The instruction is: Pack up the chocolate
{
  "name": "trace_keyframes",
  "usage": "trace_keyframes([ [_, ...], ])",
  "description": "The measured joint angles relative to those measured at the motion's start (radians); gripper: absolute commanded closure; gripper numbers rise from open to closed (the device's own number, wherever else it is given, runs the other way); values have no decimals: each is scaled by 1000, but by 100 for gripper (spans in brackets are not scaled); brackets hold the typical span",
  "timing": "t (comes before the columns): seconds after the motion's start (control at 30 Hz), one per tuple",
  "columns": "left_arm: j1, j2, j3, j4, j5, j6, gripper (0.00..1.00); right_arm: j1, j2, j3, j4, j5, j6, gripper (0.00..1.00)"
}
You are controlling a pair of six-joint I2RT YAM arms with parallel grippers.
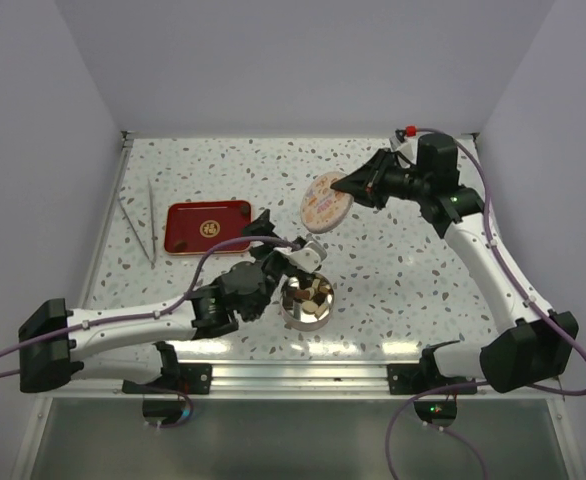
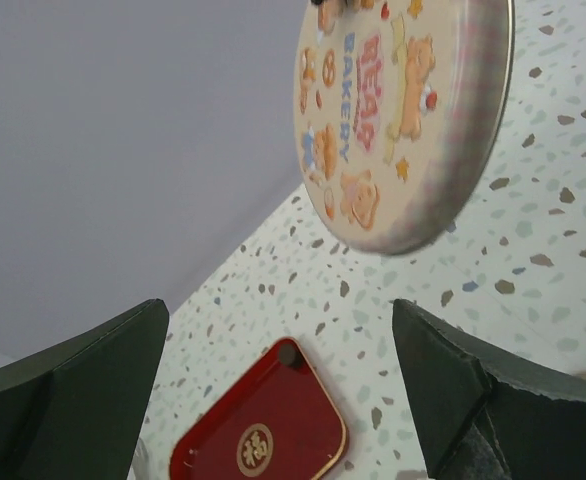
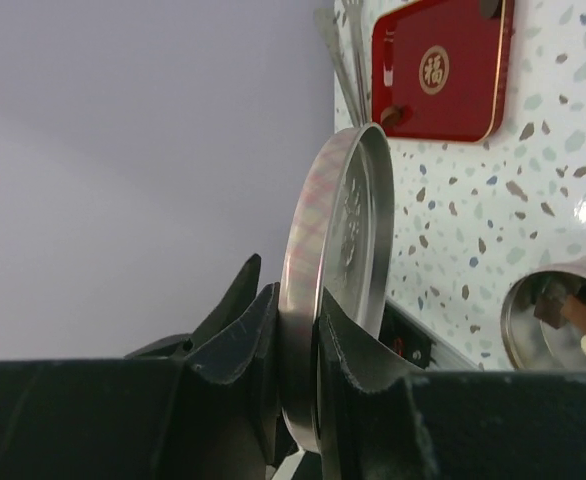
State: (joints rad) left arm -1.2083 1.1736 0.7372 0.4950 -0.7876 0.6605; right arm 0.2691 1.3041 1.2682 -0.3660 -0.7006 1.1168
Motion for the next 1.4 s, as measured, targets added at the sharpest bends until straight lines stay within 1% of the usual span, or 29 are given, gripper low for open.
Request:
trace_keyframes([
  [0.2, -2, -157, -57, -194, 13, -230, 0, -13, 19, 14, 3, 52, -38, 100],
  [0.33, -3, -237, -59, -335, 88, -393, 0, -15, 19, 13, 18, 65, -45, 100],
  [0.53, -3, -260, -63, -522, 263, -648, 0, -18, 16, -26, 46, 75, -55, 100],
  [0.7, 0, -262, -101, -621, 351, -909, 0, -20, -29, -134, 37, 78, -90, 100],
  [0.77, 24, -275, -117, -648, 388, -1011, 0, -20, -66, -198, 22, 74, -114, 100],
  [0.83, 83, -303, -143, -657, 440, -1118, 0, -20, -104, -267, 15, 61, -139, 99],
  [0.93, 200, -361, -195, -634, 544, -1258, 0, -20, -137, -357, -4, 40, -184, 98],
  [1.03, 312, -401, -259, -558, 680, -1386, 0, -20, -140, -416, -35, 24, -229, 99],
  [1.1, 363, -379, -279, -499, 769, -1452, 0, -20, -140, -454, -38, 18, -250, 99],
  [1.2, 390, -286, -280, -409, 884, -1521, 0, -20, -140, -505, -28, -5, -265, 99],
  [1.27, 390, -227, -275, -386, 931, -1545, 0, -19, -140, -533, -8, -28, -266, 100],
  [1.4, 391, -201, -254, -412, 940, -1569, 0, -19, -141, -579, 41, -62, -269, 100],
])
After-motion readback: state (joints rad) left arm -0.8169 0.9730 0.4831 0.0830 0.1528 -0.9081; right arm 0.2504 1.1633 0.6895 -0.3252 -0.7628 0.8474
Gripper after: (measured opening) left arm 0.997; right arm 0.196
